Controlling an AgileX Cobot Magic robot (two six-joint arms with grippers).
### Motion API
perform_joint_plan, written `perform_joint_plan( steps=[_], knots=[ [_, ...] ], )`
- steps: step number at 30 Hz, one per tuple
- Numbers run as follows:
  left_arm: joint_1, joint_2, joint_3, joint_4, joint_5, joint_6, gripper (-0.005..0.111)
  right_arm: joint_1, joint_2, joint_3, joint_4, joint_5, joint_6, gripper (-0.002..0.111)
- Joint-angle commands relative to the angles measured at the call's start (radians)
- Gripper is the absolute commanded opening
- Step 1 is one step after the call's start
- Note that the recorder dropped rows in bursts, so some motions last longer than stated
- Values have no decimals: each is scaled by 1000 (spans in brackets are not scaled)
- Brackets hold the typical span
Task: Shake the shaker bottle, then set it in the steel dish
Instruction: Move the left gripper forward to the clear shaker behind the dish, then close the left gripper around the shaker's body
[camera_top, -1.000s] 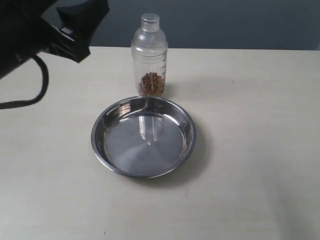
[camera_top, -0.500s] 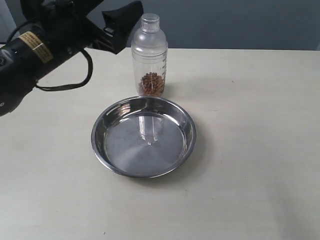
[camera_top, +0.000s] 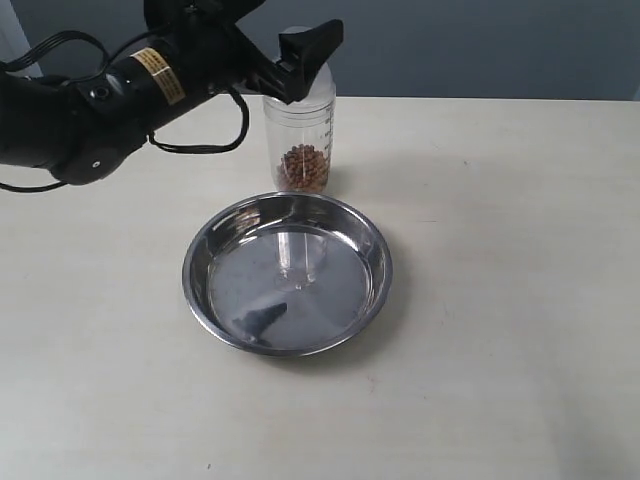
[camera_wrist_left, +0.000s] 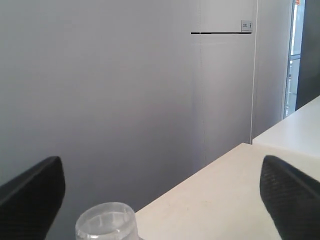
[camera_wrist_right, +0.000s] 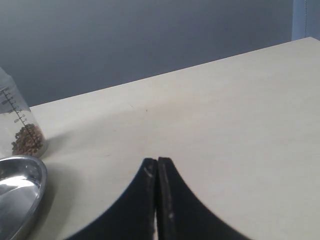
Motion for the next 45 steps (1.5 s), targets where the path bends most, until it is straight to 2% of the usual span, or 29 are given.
perform_joint_plan(
  steps=[1,11,24,45],
  knots=[
    [-3,79,-88,-39,-7,-3,106,-3,-5,1,-4,-11,-3,-1],
    [27,214,-208,-13,-3,-35,106,-3,-5,1,-4,-11,-3,-1],
    [28,331,-222,-11,-38,-60,106,-3,-5,1,-4,-11,-3,-1],
    [28,496,-268,29,-5,-77,106,-3,-5,1,-4,-11,-3,-1]
  ],
)
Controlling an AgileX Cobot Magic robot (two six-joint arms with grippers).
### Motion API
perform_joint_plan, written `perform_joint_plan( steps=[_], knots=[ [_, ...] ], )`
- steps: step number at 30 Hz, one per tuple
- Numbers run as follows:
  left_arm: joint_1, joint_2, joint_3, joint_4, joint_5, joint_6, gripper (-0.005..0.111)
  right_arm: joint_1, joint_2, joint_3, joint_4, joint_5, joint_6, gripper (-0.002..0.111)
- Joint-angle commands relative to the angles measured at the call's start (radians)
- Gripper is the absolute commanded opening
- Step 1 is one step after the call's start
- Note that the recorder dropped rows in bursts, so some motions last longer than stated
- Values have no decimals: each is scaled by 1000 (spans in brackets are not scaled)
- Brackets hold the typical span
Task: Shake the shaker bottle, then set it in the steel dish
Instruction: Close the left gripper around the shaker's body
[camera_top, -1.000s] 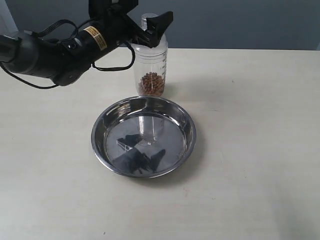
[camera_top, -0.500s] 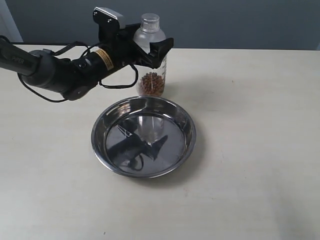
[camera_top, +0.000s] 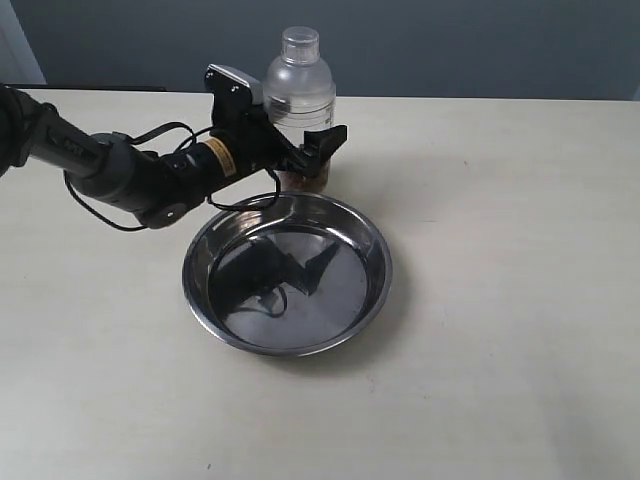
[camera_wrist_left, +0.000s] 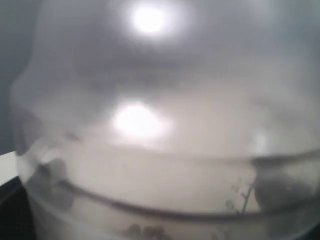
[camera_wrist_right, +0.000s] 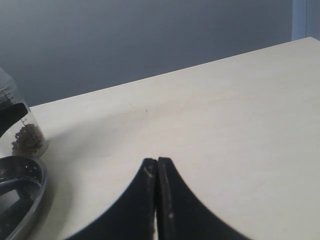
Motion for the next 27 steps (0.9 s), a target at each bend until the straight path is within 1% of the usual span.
perform_joint_plan(
  steps=[1,5,10,25,27],
  knots=[
    [3,15,-4,-2,10,-3,106,-3,-5,1,-4,-11,-3,-1],
    [3,31,-4,-25,8,-1,105,-3,-5,1,-4,-11,-3,-1],
    [3,43,-24,-27,42,24,99,-3,-5,1,-4,-11,-3,-1],
    [5,43,-33,-35,81,28,99,-3,-5,1,-4,-11,-3,-1],
    [5,43,-33,-39,78,35,97,-3,-5,1,-4,-11,-3,-1]
  ],
)
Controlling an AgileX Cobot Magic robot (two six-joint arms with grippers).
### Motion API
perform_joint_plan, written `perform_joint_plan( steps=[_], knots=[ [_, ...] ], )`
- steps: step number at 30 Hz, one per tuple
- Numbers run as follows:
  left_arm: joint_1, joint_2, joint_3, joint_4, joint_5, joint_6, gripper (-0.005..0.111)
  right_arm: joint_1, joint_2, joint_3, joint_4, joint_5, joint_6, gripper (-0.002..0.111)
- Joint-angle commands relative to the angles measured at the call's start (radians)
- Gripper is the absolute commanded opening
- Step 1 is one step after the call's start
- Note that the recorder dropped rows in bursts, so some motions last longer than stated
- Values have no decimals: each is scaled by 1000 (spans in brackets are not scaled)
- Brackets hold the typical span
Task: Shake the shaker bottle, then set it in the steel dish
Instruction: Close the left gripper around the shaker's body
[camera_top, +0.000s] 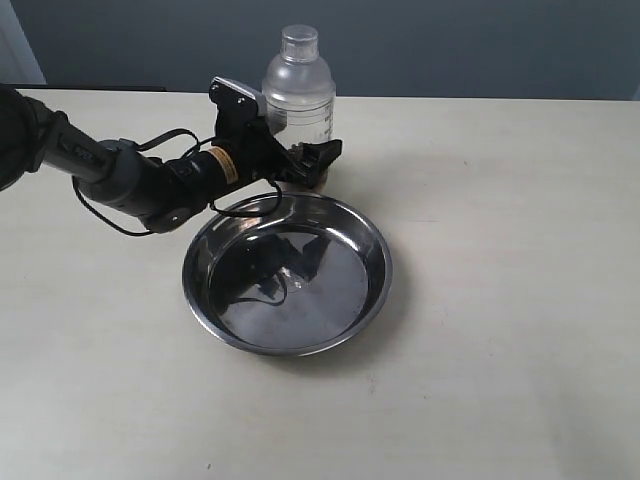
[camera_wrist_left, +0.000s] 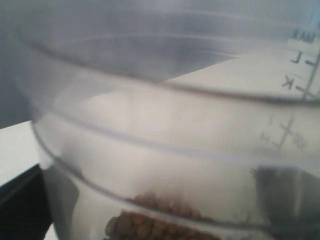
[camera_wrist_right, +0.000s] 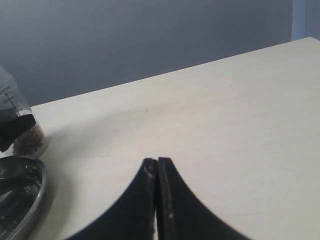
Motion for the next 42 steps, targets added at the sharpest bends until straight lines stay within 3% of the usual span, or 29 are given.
perform_joint_plan(
  steps=[1,8,28,31,36,42],
  knots=[
    [5,6,-6,-21,-4,11,93,-3,-5,1,-4,-11,-3,-1],
    [3,6,-6,38,-103,-11,52,-3,-5,1,-4,-11,-3,-1],
    [3,6,-6,40,-88,-19,50,-3,-5,1,-4,-11,-3,-1],
    [3,6,-6,48,-88,-29,39,-3,-5,1,-4,-11,-3,-1],
    [-4,6,-6,82,-88,-37,1,-3,-5,1,-4,-11,-3,-1],
    [-4,1,-6,7,-42,-51,1,-3,-5,1,5,-11,-3,-1]
  ],
)
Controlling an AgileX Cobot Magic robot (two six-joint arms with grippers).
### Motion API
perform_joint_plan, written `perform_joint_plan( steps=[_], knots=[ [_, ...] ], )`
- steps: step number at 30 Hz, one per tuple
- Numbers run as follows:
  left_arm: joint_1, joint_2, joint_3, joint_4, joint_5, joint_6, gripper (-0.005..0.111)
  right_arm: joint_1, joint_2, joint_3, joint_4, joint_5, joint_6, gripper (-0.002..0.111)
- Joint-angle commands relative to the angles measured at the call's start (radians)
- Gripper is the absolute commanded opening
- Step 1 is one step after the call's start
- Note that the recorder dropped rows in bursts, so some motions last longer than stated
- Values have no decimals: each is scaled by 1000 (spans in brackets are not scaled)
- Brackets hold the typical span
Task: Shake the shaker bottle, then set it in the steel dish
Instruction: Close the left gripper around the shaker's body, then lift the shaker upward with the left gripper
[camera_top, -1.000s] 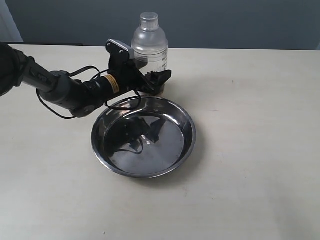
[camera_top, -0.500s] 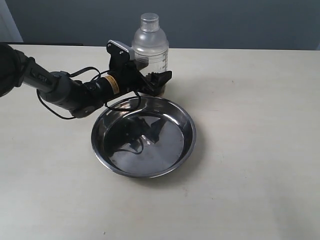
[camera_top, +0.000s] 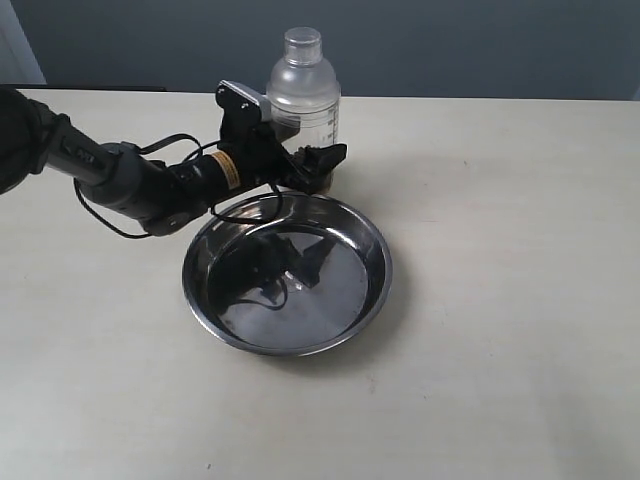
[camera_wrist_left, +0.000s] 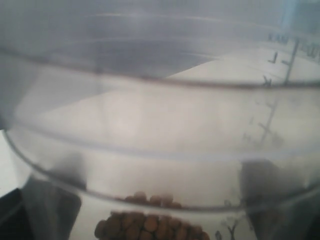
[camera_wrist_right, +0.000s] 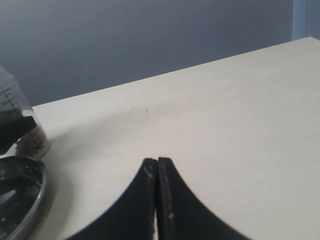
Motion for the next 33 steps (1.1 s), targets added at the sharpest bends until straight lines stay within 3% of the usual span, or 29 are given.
perform_joint_plan(
  steps=[1,12,14,18,23,29,31,33],
  knots=[
    [-4,-15,-6,-81,30,-33,1,-3,-5,1,5,-11,-3,-1],
    [-10,-203,-6,-62,225,-81,1,-3,-5,1,5,-11,-3,-1],
    [-10,-254,-6,5,265,-124,0,-3,-5,1,5,-11,-3,-1],
    [-14,-359,13,284,287,-305,0,-3,-5,1,5,-11,-3,-1],
    [-33,-498,123,317,243,-355,0,-3,-5,1,5,-11,-3,-1],
    [-36,-666,301,280,323,-355,0,-3,-5,1,5,-11,-3,-1],
    [-48,-706,374,275,276,-360,0,-3,-5,1,5,-11,-3,-1],
    [-91,-730,431,367,218,-354,0,-3,-5,1,5,-11,-3,-1]
  ],
)
